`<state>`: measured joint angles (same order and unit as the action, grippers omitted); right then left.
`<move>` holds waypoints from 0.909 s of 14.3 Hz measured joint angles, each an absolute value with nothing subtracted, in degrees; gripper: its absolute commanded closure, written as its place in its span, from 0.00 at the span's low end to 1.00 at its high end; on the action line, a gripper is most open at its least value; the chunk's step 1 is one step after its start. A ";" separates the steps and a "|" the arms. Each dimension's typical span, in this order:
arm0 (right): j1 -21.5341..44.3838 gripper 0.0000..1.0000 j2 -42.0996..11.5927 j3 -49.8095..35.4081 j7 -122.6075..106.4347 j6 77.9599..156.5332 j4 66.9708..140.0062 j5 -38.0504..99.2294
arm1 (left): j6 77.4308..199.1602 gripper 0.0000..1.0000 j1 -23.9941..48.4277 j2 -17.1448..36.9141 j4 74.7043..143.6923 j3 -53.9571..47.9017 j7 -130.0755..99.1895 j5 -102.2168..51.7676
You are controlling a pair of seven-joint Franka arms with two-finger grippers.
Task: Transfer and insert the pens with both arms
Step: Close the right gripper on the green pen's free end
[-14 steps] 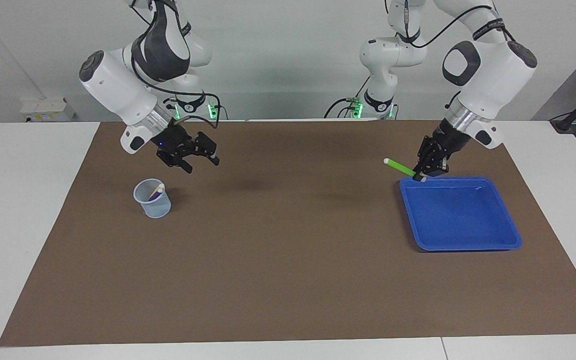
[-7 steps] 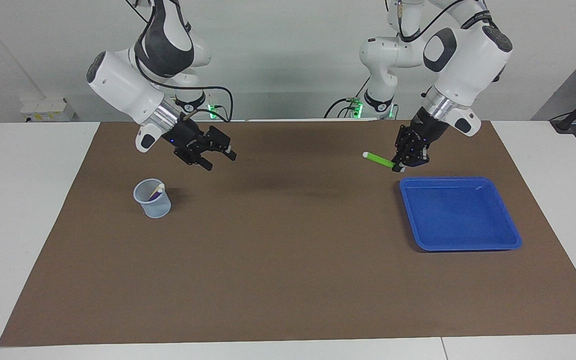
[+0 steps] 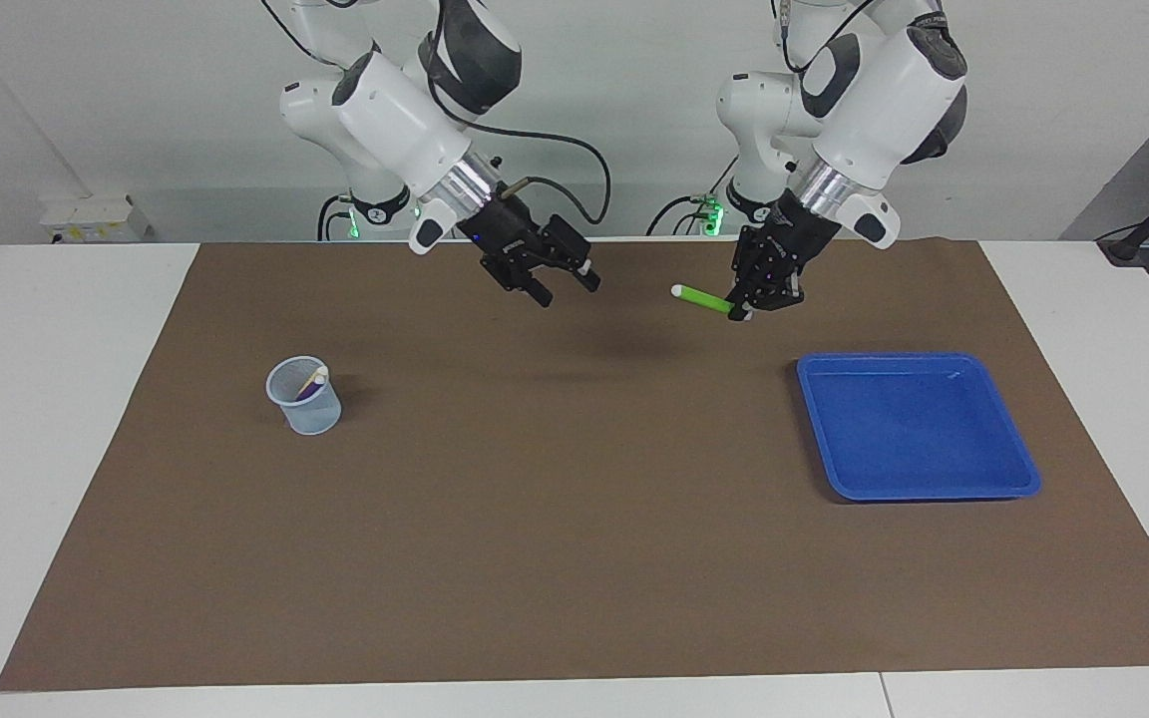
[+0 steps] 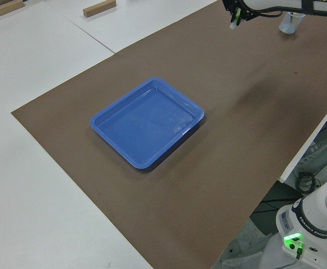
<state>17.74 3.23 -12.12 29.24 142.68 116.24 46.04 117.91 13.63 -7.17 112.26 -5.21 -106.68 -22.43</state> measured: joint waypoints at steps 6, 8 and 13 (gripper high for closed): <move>24.63 0.00 1.54 -12.08 39.59 151.67 112.68 46.14 | 117.91 1.00 13.93 -7.87 112.70 -5.22 -109.27 -22.43; 27.06 0.00 0.47 -12.13 41.26 154.44 112.24 46.14 | 117.91 1.00 13.94 -8.04 112.89 -5.23 -109.50 -22.43; 27.94 0.00 -2.61 -12.05 41.37 154.62 108.79 46.14 | 117.91 1.00 13.95 -8.17 112.95 -5.24 -109.86 -22.44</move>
